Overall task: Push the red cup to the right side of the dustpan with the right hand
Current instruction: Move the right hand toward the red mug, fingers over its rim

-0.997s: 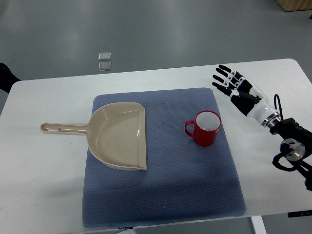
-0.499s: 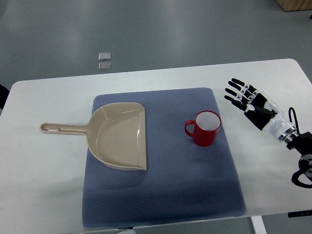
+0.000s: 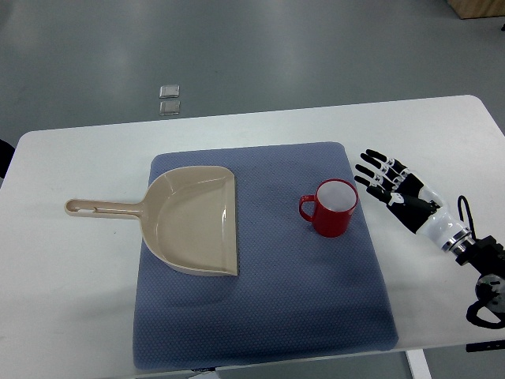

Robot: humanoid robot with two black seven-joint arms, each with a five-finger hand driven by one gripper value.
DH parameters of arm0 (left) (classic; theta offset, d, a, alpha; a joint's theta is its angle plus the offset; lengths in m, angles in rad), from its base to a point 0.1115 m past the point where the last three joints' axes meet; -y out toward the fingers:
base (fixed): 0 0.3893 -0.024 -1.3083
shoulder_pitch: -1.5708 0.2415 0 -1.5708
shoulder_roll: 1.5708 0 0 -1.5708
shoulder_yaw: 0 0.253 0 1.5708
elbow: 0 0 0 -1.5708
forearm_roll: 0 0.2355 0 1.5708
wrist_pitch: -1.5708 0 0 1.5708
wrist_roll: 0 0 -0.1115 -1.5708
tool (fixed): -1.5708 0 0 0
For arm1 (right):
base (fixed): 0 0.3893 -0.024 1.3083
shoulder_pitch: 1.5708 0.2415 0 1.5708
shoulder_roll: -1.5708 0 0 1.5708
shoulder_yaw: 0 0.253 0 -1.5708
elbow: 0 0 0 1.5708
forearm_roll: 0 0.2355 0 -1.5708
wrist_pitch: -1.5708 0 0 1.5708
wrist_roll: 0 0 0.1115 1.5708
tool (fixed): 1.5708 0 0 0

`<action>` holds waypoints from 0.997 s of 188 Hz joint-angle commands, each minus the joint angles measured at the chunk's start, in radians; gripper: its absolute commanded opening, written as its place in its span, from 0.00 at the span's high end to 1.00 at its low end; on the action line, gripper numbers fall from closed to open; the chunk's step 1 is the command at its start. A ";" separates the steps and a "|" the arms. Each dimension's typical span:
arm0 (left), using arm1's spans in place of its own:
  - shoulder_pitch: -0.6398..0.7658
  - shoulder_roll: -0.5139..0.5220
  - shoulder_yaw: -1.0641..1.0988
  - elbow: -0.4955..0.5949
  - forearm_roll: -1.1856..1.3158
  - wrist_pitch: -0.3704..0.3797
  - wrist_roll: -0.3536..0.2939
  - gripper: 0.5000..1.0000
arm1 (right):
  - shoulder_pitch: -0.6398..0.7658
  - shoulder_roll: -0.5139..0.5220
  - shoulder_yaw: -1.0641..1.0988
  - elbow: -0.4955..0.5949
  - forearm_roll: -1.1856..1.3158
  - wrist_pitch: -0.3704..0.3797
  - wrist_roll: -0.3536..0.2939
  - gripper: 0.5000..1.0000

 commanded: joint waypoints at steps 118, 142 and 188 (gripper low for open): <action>0.000 0.000 0.000 0.000 0.000 0.000 0.000 0.00 | 0.015 0.104 -0.013 0.028 -0.100 -0.097 -0.003 0.14; 0.000 0.000 0.000 0.000 0.000 0.000 0.000 0.00 | 0.015 0.130 -0.014 0.027 -0.101 -0.115 -0.006 0.14; 0.000 0.000 0.000 0.000 0.000 0.000 0.000 0.00 | 0.013 0.185 -0.017 0.004 -0.137 -0.144 -0.004 0.14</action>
